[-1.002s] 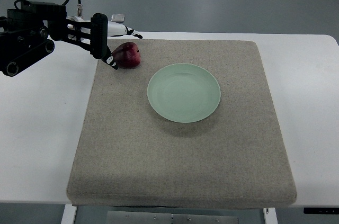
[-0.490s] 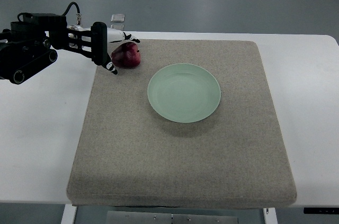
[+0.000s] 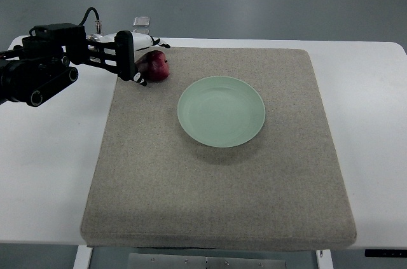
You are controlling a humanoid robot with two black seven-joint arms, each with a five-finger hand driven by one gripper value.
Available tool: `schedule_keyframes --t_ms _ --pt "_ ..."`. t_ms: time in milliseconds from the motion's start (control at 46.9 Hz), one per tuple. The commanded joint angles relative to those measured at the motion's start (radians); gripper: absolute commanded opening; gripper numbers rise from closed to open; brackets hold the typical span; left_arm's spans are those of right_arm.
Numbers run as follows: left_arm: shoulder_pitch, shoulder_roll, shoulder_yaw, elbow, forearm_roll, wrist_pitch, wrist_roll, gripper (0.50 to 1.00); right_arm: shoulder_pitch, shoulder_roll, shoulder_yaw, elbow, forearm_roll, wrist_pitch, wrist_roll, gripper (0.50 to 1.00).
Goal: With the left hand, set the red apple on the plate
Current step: 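Close the left hand's fingers around the red apple, then carry the apple with the left hand onto the green plate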
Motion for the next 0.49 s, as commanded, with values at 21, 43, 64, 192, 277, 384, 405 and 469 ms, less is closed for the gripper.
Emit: schedule_keyframes --t_ms 21,43,64,192,277,384,405,469 --pt "0.001 0.0 0.003 0.0 0.0 -0.002 0.0 0.866 0.0 0.0 0.0 0.0 0.0 0.0 0.0 0.964" --pt "0.001 0.0 0.003 0.0 0.0 -0.002 0.0 0.864 0.0 0.0 0.0 0.0 0.0 0.0 0.0 0.964" --pt "0.001 0.0 0.004 0.0 0.0 -0.002 0.0 0.853 0.0 0.0 0.0 0.0 0.0 0.0 0.0 0.964" --pt "0.001 0.0 0.006 0.0 0.001 -0.002 0.0 0.697 0.0 0.0 0.0 0.0 0.0 0.0 0.0 0.964" --pt "0.001 0.0 0.006 0.0 0.001 -0.002 0.0 0.574 0.0 0.0 0.0 0.0 0.0 0.0 0.0 0.964" --pt "0.001 -0.005 0.006 0.002 0.001 -0.002 0.0 0.5 0.0 0.0 0.0 0.0 0.0 0.0 0.0 0.964" --pt "0.001 -0.005 0.004 0.002 0.0 -0.002 0.0 0.5 0.0 0.0 0.0 0.0 0.0 0.0 0.0 0.962" --pt "0.001 -0.005 0.004 0.002 0.0 -0.002 0.0 0.5 0.0 0.0 0.0 0.0 0.0 0.0 0.0 0.964"
